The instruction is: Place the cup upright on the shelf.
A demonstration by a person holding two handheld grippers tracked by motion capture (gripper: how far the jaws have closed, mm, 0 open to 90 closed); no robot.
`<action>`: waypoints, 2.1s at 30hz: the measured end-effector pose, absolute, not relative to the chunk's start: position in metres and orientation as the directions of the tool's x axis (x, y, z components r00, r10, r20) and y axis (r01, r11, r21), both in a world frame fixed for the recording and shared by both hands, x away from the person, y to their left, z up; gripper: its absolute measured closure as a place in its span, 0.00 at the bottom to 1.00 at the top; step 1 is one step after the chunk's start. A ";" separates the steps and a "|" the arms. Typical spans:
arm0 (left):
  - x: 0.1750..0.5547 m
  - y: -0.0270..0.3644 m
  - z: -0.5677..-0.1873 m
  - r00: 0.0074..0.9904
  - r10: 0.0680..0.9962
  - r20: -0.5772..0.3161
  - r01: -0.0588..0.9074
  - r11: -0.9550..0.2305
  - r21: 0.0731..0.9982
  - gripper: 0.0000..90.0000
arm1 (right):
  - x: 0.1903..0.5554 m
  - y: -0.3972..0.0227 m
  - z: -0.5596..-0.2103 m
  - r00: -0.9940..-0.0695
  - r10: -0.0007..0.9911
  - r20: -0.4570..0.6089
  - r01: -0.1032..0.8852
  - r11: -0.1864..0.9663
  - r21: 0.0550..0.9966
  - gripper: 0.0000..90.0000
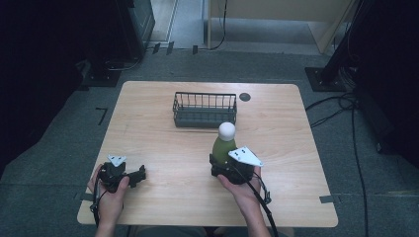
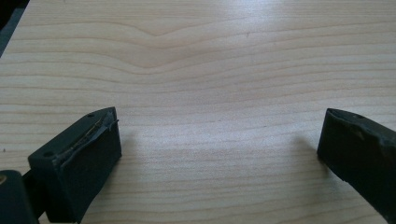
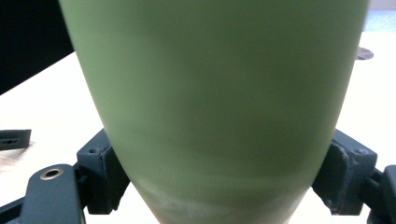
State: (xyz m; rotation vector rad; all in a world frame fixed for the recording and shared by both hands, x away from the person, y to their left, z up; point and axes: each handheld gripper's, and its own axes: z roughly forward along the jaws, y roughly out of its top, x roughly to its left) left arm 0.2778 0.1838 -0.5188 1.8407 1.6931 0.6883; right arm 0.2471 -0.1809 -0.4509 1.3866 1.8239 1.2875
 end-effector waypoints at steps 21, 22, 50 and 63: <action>0.278 0.184 -0.519 0.080 0.997 0.009 0.720 -0.064 0.691 0.00 | 0.262 -0.179 -0.435 -0.355 0.927 0.120 0.421 0.044 0.906 0.22; 0.278 0.184 -0.519 0.080 0.997 0.009 0.720 -0.064 0.691 0.00 | 0.263 -0.180 -0.433 -0.357 0.926 0.121 0.421 0.044 0.906 0.22; 0.278 0.184 -0.519 0.088 0.996 0.009 0.720 -0.070 0.691 0.00 | 0.313 -0.175 -0.380 -0.328 0.941 0.079 0.345 0.041 0.938 0.22; 0.278 0.184 -0.519 0.091 0.996 0.009 0.720 -0.072 0.690 0.00 | 0.340 -0.172 -0.357 -0.297 0.953 0.058 0.302 0.036 0.952 0.22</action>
